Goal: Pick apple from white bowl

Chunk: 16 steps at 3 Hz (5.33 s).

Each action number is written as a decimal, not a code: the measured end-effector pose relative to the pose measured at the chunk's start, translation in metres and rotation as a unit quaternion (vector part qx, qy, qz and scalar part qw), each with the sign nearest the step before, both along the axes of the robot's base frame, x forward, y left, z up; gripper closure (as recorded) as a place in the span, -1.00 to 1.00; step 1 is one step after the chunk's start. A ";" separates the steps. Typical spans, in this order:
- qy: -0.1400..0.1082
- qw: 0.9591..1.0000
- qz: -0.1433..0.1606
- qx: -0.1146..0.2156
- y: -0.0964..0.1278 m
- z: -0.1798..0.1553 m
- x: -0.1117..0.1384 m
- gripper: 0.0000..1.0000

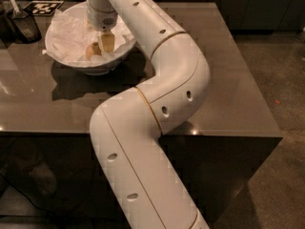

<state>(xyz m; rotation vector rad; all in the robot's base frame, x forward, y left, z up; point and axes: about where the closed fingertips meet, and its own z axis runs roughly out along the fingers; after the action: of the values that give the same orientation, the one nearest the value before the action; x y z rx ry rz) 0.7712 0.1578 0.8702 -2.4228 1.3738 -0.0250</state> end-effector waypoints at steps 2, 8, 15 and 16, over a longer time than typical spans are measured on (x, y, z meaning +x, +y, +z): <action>0.007 1.000 0.000 0.001 -0.001 -0.006 0.000 -0.90; 0.008 1.000 -0.004 0.010 -0.004 -0.010 0.004 -0.04; -0.028 0.997 -0.047 0.062 -0.002 0.019 0.017 1.00; -0.028 0.997 -0.041 0.053 -0.002 0.020 0.012 1.00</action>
Offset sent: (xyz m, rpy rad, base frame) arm 0.0058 -0.0083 0.0034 -0.0124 0.0511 0.0053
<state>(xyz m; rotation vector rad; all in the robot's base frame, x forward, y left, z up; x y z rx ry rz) 0.7836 0.1558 0.8904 -2.2616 1.4124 -0.0403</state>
